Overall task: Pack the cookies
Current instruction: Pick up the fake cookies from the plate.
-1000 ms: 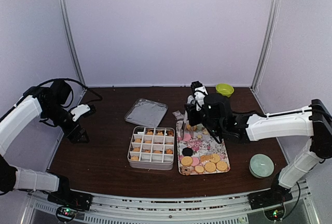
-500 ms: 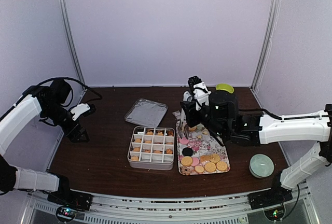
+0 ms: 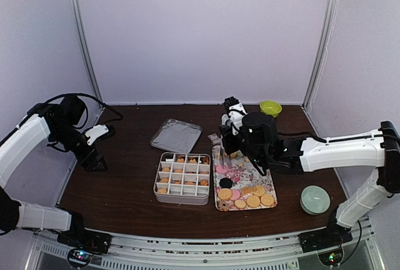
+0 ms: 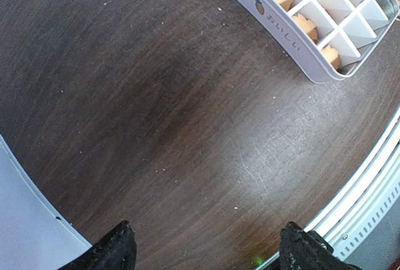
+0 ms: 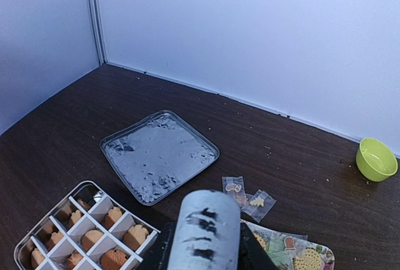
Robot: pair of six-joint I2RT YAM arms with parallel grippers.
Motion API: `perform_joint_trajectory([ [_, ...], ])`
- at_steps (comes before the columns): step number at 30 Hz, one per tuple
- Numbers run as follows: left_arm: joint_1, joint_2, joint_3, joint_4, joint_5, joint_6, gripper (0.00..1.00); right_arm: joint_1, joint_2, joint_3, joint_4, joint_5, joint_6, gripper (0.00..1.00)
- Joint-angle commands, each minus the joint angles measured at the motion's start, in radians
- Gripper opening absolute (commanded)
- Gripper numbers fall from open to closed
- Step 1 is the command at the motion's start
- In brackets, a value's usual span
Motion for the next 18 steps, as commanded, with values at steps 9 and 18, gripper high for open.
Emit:
perform_joint_trajectory([
  [9, 0.007, -0.005, 0.030, -0.016, 0.011, 0.010, 0.81, -0.022, 0.092, 0.048, 0.076, -0.011, 0.040, 0.30],
  [18, 0.007, -0.005, 0.027, -0.016, 0.014, 0.013, 0.81, -0.023, 0.088, 0.043, 0.085, -0.033, 0.065, 0.30],
])
